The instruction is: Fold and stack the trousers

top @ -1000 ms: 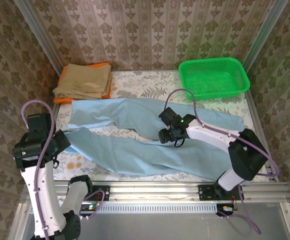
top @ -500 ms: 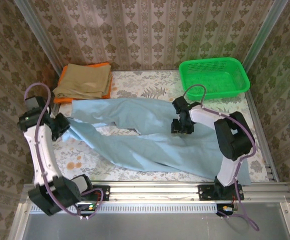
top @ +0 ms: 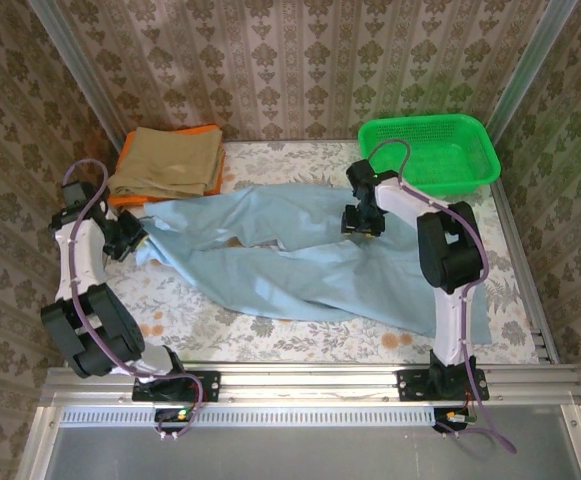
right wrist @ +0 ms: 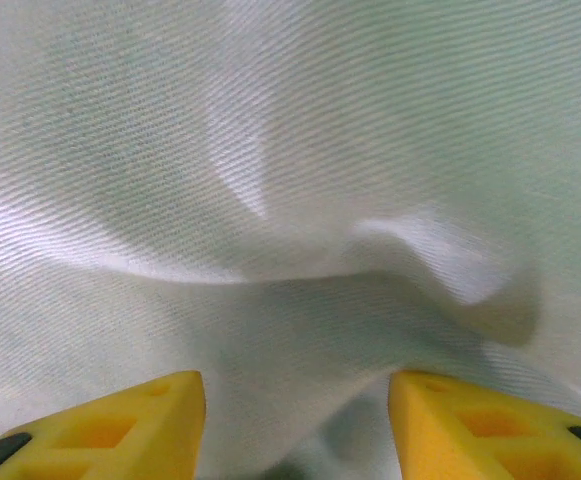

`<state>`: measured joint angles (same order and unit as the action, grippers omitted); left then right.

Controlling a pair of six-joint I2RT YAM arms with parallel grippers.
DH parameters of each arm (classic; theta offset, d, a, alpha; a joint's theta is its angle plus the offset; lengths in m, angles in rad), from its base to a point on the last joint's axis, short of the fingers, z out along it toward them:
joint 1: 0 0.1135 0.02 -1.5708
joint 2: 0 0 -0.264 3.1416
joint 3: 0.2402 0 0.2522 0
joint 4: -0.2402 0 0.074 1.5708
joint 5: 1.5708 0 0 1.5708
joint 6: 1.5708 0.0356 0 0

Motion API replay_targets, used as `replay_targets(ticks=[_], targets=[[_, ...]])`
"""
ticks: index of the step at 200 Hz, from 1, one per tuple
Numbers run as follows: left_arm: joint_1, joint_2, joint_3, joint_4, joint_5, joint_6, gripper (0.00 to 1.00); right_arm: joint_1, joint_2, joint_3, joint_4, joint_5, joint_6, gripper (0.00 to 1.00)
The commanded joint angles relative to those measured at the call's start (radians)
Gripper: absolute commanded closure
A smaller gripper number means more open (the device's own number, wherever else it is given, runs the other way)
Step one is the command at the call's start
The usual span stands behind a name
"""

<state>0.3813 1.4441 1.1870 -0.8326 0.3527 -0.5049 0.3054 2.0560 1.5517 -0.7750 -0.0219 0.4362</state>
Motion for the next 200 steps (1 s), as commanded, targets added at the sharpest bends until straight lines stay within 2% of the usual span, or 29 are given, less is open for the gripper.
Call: replay_targets(ticks=[1, 19, 40, 58, 75, 76, 80, 83, 88, 113, 127, 135, 146, 170, 200], targets=[[0.012, -0.007, 0.023, 0.049, 0.04, -0.028, 1.0, -0.005, -0.229, -0.054, -0.085, 0.088, -0.003, 0.42], [0.014, -0.005, 0.019, 0.079, 0.04, -0.043, 1.0, -0.034, -0.416, -0.187, -0.123, 0.137, 0.038, 0.38], [0.016, 0.007, 0.027, 0.093, 0.079, -0.056, 1.0, -0.122, -0.579, -0.382, -0.158, 0.132, 0.085, 0.38], [0.016, -0.009, 0.015, 0.118, 0.098, -0.07, 1.0, -0.227, -0.714, -0.565, -0.154, 0.015, 0.138, 0.38], [0.017, -0.025, 0.009, 0.126, 0.1, -0.069, 1.0, -0.238, -0.842, -0.704, -0.139, -0.056, 0.211, 0.37], [0.017, -0.025, 0.009, 0.127, 0.102, -0.069, 1.0, -0.238, -0.849, -0.711, -0.14, -0.062, 0.216, 0.36], [0.018, -0.027, 0.007, 0.127, 0.107, -0.07, 1.0, -0.238, -0.876, -0.734, -0.143, -0.081, 0.231, 0.16], [0.017, -0.028, 0.006, 0.127, 0.111, -0.07, 1.0, -0.237, -0.889, -0.747, -0.147, -0.098, 0.24, 0.05], [0.018, -0.03, 0.003, 0.13, 0.118, -0.072, 1.0, -0.236, -0.919, -0.759, -0.167, -0.116, 0.258, 0.0], [0.016, -0.045, -0.023, 0.141, 0.138, -0.071, 1.0, -0.216, -1.055, -0.825, -0.257, -0.136, 0.332, 0.03], [0.016, -0.064, -0.048, 0.15, 0.138, -0.069, 1.0, -0.215, -1.106, -0.829, -0.335, -0.095, 0.345, 0.06], [0.016, -0.072, -0.058, 0.151, 0.141, -0.069, 1.0, -0.215, -1.125, -0.852, -0.345, -0.136, 0.356, 0.08], [0.016, -0.081, -0.068, 0.157, 0.141, -0.067, 1.0, -0.198, -1.132, -0.876, -0.353, -0.185, 0.377, 0.11], [0.016, -0.095, -0.083, 0.16, 0.157, -0.067, 1.0, -0.115, -1.146, -0.915, -0.362, -0.171, 0.446, 0.11], [0.016, -0.115, -0.097, 0.164, 0.157, -0.067, 1.0, -0.098, -1.126, -0.973, -0.321, -0.208, 0.505, 0.11]])
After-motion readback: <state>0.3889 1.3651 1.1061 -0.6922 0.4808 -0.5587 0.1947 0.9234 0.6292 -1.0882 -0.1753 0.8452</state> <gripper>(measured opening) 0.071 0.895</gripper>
